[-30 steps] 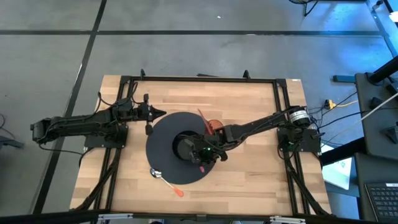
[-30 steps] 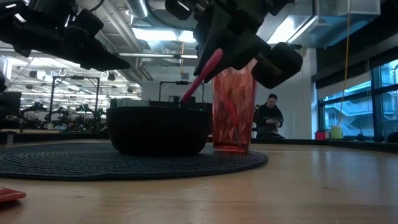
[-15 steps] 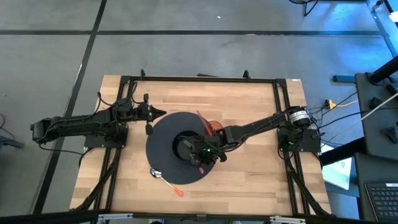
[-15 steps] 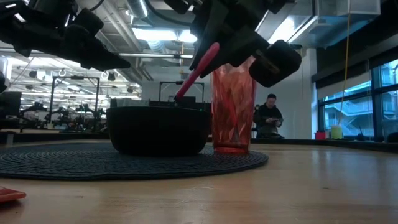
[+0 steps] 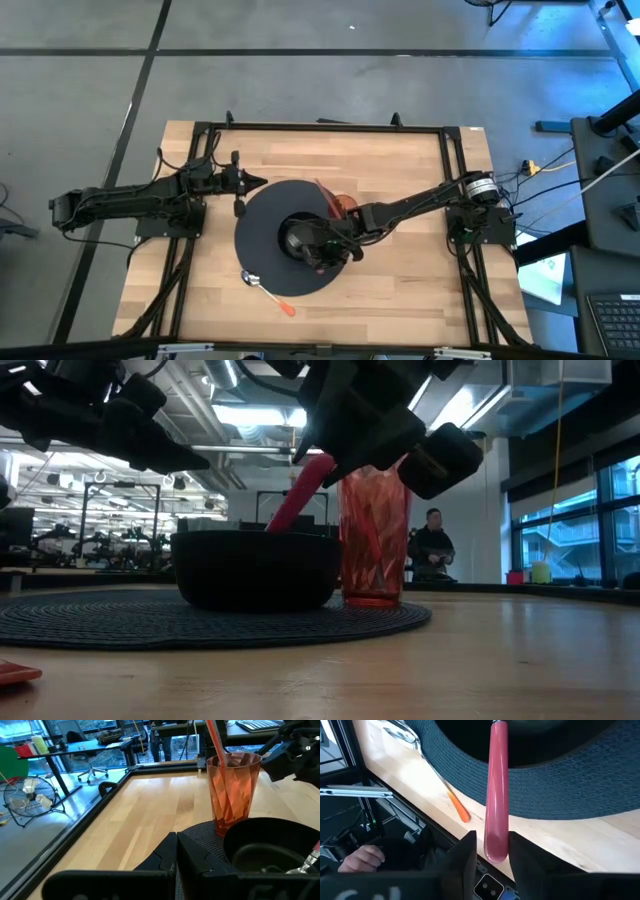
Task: Pick & Place Utensil
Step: Put the pink fork into the black bowl, then put the orange spoon into the black bowl
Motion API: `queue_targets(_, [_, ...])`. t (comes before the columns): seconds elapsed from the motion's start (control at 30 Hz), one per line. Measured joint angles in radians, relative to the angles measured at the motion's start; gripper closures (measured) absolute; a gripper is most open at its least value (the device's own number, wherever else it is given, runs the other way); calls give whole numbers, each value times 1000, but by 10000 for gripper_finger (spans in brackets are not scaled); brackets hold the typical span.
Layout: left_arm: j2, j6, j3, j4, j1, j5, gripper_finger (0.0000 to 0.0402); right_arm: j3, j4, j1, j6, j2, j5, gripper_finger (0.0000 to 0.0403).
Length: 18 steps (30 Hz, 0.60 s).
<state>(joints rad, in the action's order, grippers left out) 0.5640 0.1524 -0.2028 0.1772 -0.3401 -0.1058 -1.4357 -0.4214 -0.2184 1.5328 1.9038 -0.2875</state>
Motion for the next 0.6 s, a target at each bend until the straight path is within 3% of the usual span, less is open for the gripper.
queue_targets(0.27, [0,-1,0,0,0,0,398,-61,15,-12,-30,0,0,291])
queue_targets(0.6, [0,-9,0,-5,0,-1,398,-202,-195,-65,-90,0,27,291])
